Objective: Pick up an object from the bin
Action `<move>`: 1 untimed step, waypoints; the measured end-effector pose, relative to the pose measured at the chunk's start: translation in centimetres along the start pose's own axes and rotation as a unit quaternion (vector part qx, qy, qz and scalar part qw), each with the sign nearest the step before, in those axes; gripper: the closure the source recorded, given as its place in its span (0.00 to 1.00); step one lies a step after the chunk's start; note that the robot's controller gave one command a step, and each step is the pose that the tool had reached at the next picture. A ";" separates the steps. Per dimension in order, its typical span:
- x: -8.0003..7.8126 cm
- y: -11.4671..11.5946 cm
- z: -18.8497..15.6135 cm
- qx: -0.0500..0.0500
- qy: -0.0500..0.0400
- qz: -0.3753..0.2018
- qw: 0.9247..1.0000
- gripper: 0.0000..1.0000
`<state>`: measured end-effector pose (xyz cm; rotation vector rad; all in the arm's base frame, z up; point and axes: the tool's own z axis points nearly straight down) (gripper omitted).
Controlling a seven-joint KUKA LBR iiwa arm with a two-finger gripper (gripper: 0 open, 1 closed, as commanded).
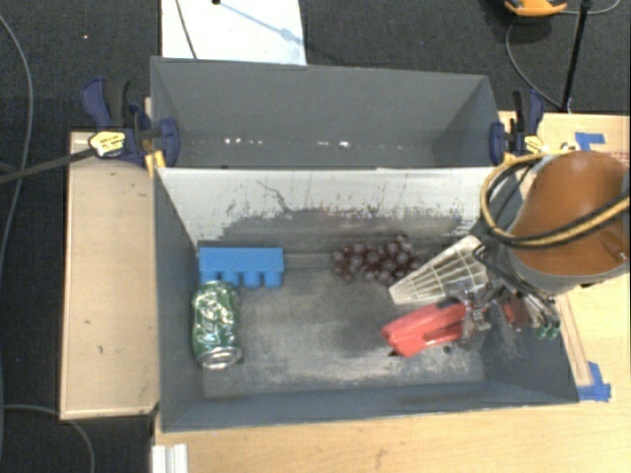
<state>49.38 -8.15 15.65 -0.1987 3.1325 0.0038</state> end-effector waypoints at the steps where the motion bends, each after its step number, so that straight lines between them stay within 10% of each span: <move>1: -1.7 0.8 -4.4 -0.002 0.006 -0.015 1.000 1.00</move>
Offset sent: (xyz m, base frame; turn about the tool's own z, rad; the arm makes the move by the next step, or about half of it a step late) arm -0.0133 -0.0105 0.1062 -0.0194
